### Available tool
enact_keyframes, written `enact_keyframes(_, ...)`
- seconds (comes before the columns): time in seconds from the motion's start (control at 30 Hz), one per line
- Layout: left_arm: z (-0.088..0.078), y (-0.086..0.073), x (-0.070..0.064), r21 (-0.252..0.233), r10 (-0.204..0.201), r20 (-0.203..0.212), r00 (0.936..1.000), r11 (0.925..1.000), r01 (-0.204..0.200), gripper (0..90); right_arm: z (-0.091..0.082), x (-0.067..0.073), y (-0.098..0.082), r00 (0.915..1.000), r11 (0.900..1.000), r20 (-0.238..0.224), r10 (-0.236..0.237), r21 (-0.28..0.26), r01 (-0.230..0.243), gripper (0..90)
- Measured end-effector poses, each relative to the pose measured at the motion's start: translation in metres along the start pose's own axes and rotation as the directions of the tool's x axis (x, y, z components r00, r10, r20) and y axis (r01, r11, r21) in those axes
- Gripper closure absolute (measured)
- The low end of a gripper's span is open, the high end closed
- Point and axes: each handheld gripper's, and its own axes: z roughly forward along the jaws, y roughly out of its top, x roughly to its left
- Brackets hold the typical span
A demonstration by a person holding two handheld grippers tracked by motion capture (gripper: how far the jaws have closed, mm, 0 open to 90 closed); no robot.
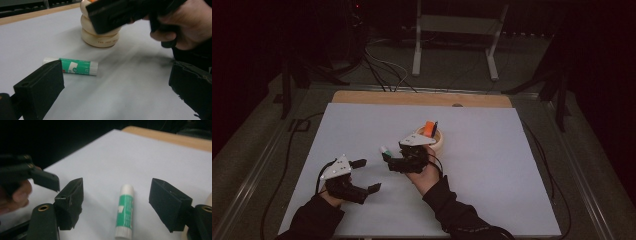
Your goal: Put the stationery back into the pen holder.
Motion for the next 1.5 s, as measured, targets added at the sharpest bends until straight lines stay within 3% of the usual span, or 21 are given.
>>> enact_keyframes(0.17,0.0,0.0,0.0,0.0,-0.002,0.0,1.0,1.0,0.002,0.4,0.011,0.0,-0.006,0.9998,0.999,0.022,0.006,0.051,-0.007,30.0)
enact_keyframes(0.67,-0.001,0.001,0.0,-0.004,-0.002,0.001,1.0,1.0,0.002,0.4,0.031,0.0,-0.021,0.9988,0.991,0.047,-0.012,0.136,0.006,34.7)
enact_keyframes(1.1,0.0,0.0,-0.001,0.002,-0.002,0.003,1.0,1.0,0.002,0.4,0.05,-0.001,-0.028,0.9955,0.969,0.093,-0.014,0.246,-0.009,44.3)
enact_keyframes(1.5,0.0,0.001,-0.002,0.0,-0.001,0.005,1.0,1.0,0.001,0.4,0.061,0.0,-0.029,0.9903,0.952,0.138,-0.016,0.304,-0.027,57.1)
